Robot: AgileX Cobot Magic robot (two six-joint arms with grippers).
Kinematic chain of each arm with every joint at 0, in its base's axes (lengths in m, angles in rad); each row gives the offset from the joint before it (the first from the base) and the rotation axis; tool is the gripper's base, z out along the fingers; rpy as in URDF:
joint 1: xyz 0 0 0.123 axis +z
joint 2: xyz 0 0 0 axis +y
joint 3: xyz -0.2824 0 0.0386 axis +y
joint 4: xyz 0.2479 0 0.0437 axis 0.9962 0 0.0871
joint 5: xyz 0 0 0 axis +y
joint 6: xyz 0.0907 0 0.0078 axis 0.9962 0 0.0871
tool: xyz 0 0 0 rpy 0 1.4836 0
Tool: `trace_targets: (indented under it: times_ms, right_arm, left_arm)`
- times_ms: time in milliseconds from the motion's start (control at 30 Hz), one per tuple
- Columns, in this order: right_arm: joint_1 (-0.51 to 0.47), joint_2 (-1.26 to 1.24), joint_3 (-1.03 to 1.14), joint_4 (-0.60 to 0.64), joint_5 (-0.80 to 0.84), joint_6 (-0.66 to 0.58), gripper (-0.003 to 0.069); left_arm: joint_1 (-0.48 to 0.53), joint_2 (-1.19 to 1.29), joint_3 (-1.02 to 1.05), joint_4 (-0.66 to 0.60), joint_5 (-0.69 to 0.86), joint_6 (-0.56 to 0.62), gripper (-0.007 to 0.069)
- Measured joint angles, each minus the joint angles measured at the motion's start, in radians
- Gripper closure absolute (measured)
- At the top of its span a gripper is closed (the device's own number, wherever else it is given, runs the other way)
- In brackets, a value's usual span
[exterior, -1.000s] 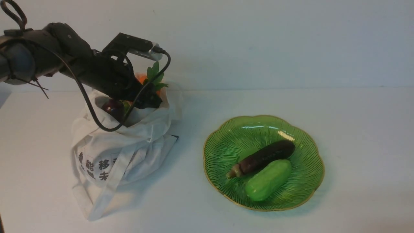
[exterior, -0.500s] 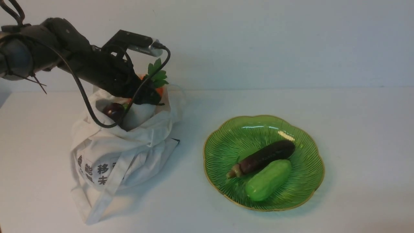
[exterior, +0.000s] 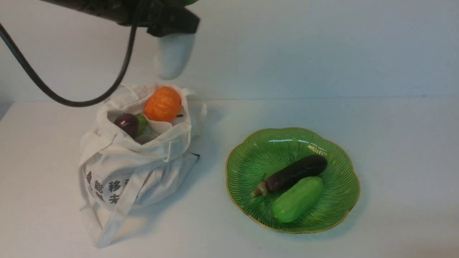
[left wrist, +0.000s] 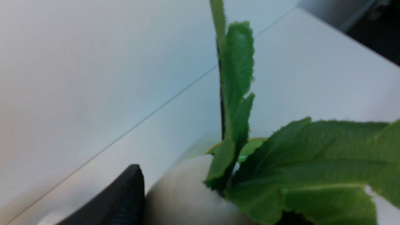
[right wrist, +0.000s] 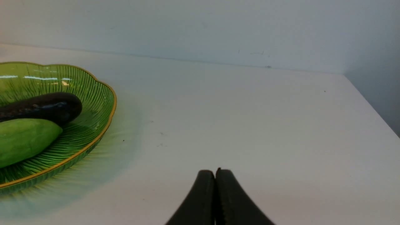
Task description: Take vegetables from cloth bag on white table place on plate.
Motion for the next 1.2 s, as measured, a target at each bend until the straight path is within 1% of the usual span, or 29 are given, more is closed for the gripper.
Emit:
trace_targets:
  times_ms: [33, 67, 133, 300, 367, 433, 567, 767, 800, 833, 867, 967, 1033, 1133, 1167, 1200]
  right_arm:
    - [0.0, 0.0, 0.0, 0.0, 0.0, 0.0, 0.0673]
    - [0.0, 0.0, 0.0, 0.0, 0.0, 0.0, 0.0673]
    - [0.0, 0.0, 0.0, 0.0, 0.0, 0.0, 0.0673]
    - [0.0, 0.0, 0.0, 0.0, 0.0, 0.0, 0.0673]
    - [0.0, 0.0, 0.0, 0.0, 0.0, 0.0, 0.0673]
    - [0.0, 0.0, 0.0, 0.0, 0.0, 0.0, 0.0673]
    - [0.0, 0.0, 0.0, 0.0, 0.0, 0.0, 0.0673]
    - [0.0, 0.0, 0.0, 0.0, 0.0, 0.0, 0.0673]
    - [0.0, 0.0, 0.0, 0.0, 0.0, 0.0, 0.0673]
    - [0.0, 0.0, 0.0, 0.0, 0.0, 0.0, 0.0673]
    - [0.0, 0.0, 0.0, 0.0, 0.0, 0.0, 0.0673]
    - [0.0, 0.0, 0.0, 0.0, 0.0, 0.0, 0.0673]
    - [0.0, 0.0, 0.0, 0.0, 0.0, 0.0, 0.0673]
    - [0.0, 0.0, 0.0, 0.0, 0.0, 0.0, 0.0673]
    - [0.0, 0.0, 0.0, 0.0, 0.0, 0.0, 0.0673]
    - [0.0, 0.0, 0.0, 0.0, 0.0, 0.0, 0.0673]
  left_arm:
    - [-0.013, 0.0, 0.0, -0.002, -0.002, 0.0, 0.0175]
    - [-0.067, 0.009, -0.001, -0.006, -0.02, 0.001, 0.0175]
    - [-0.125, 0.039, -0.001, -0.006, -0.045, 0.0, 0.0175]
    - [-0.231, 0.179, -0.001, 0.0, -0.113, -0.001, 0.0175]
    - [-0.248, 0.215, -0.001, 0.0, -0.126, -0.001, 0.0175]
    - [-0.277, 0.312, -0.001, 0.002, -0.167, -0.001, 0.0175]
    - [-0.282, 0.434, -0.001, 0.004, -0.21, -0.011, 0.0175]
    - [-0.282, 0.498, -0.001, 0.006, -0.227, -0.073, 0.0174]
    - [-0.282, 0.498, -0.001, 0.006, -0.228, -0.079, 0.0163]
    - [-0.282, 0.498, -0.001, 0.006, -0.228, -0.083, 0.0137]
    - [-0.282, 0.498, -0.001, 0.005, -0.228, -0.084, 0.0131]
    - [-0.279, 0.498, -0.001, 0.005, -0.224, -0.099, 0.003]
    - [-0.272, 0.496, -0.001, 0.005, -0.211, -0.122, 0.0]
    - [-0.248, 0.481, -0.001, 0.006, -0.176, -0.16, 0.0009]
    - [-0.242, 0.475, -0.001, 0.009, -0.166, -0.169, 0.0025]
    - [-0.229, 0.454, -0.001, 0.022, -0.153, -0.179, 0.0063]
